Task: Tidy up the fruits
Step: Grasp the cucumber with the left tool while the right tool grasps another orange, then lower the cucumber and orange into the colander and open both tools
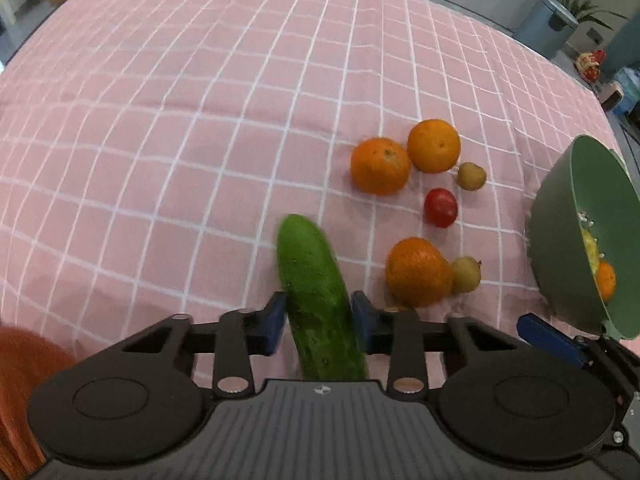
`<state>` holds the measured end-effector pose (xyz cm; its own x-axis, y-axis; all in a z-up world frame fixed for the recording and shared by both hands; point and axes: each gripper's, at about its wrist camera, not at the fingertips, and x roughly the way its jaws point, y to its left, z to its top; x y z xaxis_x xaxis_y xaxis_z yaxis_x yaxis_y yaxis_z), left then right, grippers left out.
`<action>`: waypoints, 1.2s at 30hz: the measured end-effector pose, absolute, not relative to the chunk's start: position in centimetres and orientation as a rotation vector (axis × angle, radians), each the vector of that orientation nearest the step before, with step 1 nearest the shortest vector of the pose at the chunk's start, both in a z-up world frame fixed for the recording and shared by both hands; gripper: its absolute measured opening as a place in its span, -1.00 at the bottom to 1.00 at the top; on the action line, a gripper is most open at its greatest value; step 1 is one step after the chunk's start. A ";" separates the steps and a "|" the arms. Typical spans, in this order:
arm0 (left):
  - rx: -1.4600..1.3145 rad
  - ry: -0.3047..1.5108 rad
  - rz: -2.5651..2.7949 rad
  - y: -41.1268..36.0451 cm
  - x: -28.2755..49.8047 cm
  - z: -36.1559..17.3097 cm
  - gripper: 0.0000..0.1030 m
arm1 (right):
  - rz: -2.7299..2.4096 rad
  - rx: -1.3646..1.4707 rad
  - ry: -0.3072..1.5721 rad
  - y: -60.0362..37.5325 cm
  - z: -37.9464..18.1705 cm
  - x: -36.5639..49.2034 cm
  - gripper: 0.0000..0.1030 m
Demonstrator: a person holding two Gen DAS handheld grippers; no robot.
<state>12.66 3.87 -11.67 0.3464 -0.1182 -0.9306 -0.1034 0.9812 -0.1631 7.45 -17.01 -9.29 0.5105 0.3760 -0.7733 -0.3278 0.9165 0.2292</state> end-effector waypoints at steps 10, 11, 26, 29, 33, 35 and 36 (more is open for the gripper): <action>-0.151 1.261 -0.079 3.4 13.2 -11.6 -0.27 | 0.519 0.042 0.902 -15.0 -9.2 8.8 -0.21; -0.156 1.278 -0.082 3.5 13.3 -11.7 -0.16 | 0.525 0.031 0.901 -14.7 -9.3 9.0 -0.22; -0.251 1.372 -0.067 5.1 13.7 -12.7 -0.18 | 0.564 -0.111 0.878 -12.1 -10.8 10.7 -0.25; -0.256 1.369 -0.065 5.3 13.6 -12.5 -0.19 | 0.564 -0.133 0.866 -11.7 -10.9 10.7 -0.24; -0.254 1.361 -0.065 5.1 13.6 -12.4 -0.19 | 0.549 -0.157 0.862 -11.5 -11.0 10.6 -0.29; -0.247 1.353 -0.066 4.9 13.5 -12.1 -0.19 | 0.551 -0.151 0.860 -11.6 -11.0 10.5 -0.32; -0.243 1.348 -0.070 4.9 13.5 -11.9 -0.19 | 0.552 -0.144 0.859 -11.7 -10.9 10.4 -0.32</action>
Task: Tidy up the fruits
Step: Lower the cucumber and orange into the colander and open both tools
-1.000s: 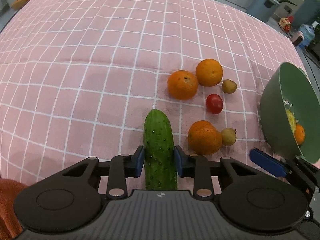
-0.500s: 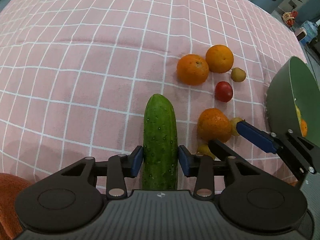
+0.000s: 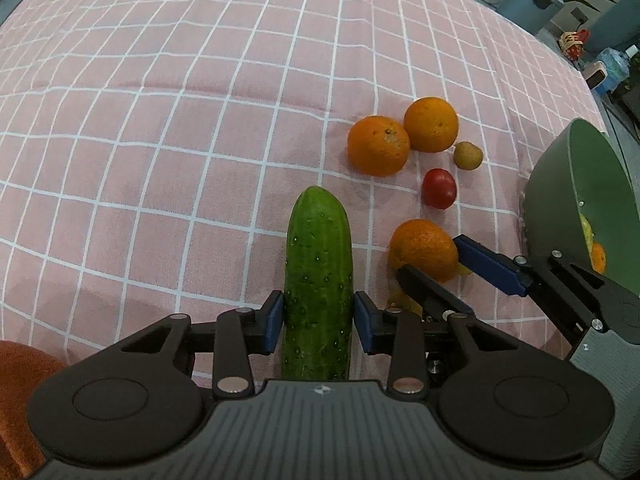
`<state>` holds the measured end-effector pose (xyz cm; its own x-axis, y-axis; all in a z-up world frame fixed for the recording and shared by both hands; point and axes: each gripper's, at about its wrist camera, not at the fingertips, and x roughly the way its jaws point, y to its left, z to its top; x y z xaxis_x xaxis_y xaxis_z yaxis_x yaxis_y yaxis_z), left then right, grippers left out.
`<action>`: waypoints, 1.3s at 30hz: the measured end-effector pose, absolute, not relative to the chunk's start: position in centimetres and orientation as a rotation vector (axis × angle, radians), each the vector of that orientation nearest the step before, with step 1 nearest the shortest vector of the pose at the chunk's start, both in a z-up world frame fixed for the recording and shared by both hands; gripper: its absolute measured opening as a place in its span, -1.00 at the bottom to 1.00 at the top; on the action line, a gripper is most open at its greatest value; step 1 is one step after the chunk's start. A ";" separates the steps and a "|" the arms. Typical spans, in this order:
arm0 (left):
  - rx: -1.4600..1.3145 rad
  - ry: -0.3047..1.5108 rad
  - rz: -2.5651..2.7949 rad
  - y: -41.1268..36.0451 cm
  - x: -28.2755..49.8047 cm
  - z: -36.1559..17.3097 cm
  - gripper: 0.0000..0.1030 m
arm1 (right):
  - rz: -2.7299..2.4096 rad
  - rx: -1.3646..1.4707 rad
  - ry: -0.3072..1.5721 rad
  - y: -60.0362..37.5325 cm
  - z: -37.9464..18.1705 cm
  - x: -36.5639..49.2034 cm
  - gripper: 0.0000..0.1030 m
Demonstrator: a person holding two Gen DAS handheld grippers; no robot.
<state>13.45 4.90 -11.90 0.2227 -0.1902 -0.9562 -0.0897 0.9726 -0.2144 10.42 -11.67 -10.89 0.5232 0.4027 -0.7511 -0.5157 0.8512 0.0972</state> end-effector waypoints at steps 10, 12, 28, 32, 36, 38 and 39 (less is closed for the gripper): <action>-0.095 1.302 -0.125 2.6 13.4 -9.3 -0.20 | 0.502 -0.123 0.895 -13.4 -8.9 9.7 -0.34; -0.033 1.297 -0.151 1.6 13.5 -8.7 -0.20 | 0.498 -0.118 0.919 -14.1 -8.4 9.8 -0.34; 0.318 1.303 -0.438 -7.1 14.8 -2.3 -0.20 | 0.594 -0.217 1.076 -21.0 -2.7 11.2 -0.34; 0.313 1.247 -0.495 -9.0 15.2 0.1 -0.20 | 0.573 -0.231 1.059 -23.4 -0.5 11.4 -0.34; 0.270 1.194 -0.551 -11.0 16.5 2.2 -0.20 | 0.490 -0.279 1.038 -26.0 0.3 12.3 -0.34; 0.257 1.172 -0.583 -12.1 16.7 2.9 -0.20 | 0.455 -0.275 1.042 -27.2 0.3 13.0 -0.34; 0.256 1.165 -0.600 -12.8 17.0 3.0 -0.20 | 0.444 -0.268 1.047 -27.8 0.1 13.4 -0.34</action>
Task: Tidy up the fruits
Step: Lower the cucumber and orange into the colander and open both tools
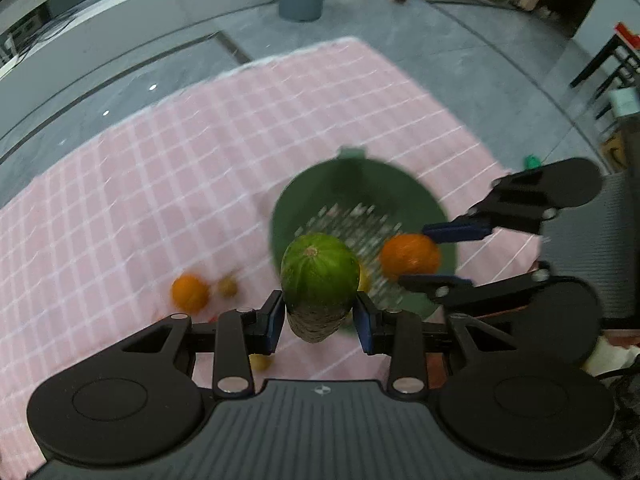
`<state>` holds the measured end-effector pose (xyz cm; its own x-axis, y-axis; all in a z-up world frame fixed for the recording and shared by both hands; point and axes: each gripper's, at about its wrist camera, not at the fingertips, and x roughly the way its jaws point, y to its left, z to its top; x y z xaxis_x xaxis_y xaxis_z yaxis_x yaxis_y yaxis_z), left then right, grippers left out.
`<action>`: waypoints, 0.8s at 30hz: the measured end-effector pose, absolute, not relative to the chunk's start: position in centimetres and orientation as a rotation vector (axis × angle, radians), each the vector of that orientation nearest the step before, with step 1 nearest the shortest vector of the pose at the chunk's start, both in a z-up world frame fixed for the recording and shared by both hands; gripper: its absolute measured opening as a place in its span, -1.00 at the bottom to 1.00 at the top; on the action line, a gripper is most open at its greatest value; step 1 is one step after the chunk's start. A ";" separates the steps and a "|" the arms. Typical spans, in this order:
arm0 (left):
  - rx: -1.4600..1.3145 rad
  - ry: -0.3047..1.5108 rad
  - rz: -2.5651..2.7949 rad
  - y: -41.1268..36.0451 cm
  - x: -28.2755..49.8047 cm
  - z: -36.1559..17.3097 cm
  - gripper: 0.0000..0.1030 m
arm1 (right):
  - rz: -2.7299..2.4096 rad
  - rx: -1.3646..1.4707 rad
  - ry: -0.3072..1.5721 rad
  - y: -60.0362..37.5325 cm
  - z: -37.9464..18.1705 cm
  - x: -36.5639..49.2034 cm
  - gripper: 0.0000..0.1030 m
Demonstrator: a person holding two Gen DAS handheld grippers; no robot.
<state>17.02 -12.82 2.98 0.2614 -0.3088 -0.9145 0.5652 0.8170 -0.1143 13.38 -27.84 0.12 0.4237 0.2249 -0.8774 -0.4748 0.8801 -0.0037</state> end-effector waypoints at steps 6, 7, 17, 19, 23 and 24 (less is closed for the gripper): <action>0.378 1.128 -0.582 -16.9 18.8 0.9 -0.20 | 0.398 -0.269 1.093 -29.5 -2.1 15.1 -0.34; 0.426 1.114 -0.572 -17.6 19.0 0.3 -0.20 | 0.395 -0.274 1.097 -29.5 -2.5 15.3 -0.34; 0.567 1.076 -0.586 -20.7 21.2 -3.7 -0.20 | 0.384 -0.254 1.135 -30.7 -5.0 17.4 -0.34; 0.579 1.054 -0.600 -21.1 21.7 -4.5 -0.19 | 0.389 -0.240 1.140 -30.9 -5.3 17.7 -0.34; 0.581 1.030 -0.625 -21.4 22.3 -5.3 -0.19 | 0.395 -0.227 1.153 -31.0 -6.0 18.1 -0.34; 0.586 1.030 -0.626 -21.6 22.5 -5.5 -0.19 | 0.394 -0.224 1.157 -31.0 -6.2 18.2 -0.34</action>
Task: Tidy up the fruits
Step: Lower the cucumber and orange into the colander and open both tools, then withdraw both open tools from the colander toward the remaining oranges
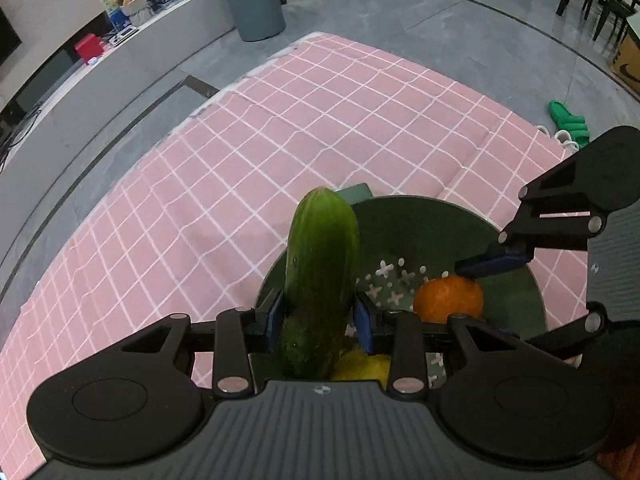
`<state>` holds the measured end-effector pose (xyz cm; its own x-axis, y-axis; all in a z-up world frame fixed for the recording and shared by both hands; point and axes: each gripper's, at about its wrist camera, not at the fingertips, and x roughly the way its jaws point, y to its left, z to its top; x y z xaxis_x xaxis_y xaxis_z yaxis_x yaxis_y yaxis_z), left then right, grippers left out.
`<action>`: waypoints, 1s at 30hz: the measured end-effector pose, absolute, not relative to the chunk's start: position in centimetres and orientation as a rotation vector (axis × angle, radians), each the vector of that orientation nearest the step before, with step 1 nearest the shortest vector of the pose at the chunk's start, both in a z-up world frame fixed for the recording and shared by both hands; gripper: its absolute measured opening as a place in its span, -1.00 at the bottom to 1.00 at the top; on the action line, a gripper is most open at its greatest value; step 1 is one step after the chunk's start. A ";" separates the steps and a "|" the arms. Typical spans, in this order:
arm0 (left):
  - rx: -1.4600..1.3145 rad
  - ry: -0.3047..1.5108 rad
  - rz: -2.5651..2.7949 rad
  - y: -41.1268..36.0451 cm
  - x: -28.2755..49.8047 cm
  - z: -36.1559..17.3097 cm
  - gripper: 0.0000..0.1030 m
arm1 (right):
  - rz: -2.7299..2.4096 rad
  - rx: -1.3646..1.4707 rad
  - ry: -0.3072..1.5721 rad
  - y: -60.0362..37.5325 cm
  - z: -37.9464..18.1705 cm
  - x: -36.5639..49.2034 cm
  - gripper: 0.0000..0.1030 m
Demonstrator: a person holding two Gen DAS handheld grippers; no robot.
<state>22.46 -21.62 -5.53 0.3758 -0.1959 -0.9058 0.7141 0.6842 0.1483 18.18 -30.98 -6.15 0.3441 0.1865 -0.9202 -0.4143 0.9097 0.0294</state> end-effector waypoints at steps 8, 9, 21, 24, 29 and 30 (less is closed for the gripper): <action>0.498 1.100 -0.710 -21.4 22.7 -6.4 -0.16 | 0.390 -0.188 1.173 -31.4 -6.6 18.5 -0.34; 0.504 1.093 -0.705 -21.3 22.7 -6.5 -0.16 | 0.390 -0.184 1.174 -31.4 -6.6 18.4 -0.34; 0.468 1.062 -0.680 -15.3 20.9 -2.9 -0.07 | 0.375 -0.131 1.150 -30.3 -6.6 19.4 -0.33; 0.490 1.058 -0.646 -13.8 20.3 -2.7 -0.06 | 0.348 -0.105 1.175 -30.3 -8.1 20.0 -0.33; 0.521 1.068 -0.594 -11.9 20.0 -3.1 -0.01 | 0.312 -0.077 1.199 -30.0 -9.5 20.9 -0.32; 0.526 1.070 -0.586 -11.5 20.0 -3.3 -0.01 | 0.307 -0.060 1.202 -30.0 -9.5 20.9 -0.28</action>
<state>20.01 -11.47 -3.27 0.3590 -0.1856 -0.9147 0.6703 0.7333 0.1143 20.95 -30.05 -9.47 0.3248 0.2021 -0.9240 -0.2658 0.9570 0.1159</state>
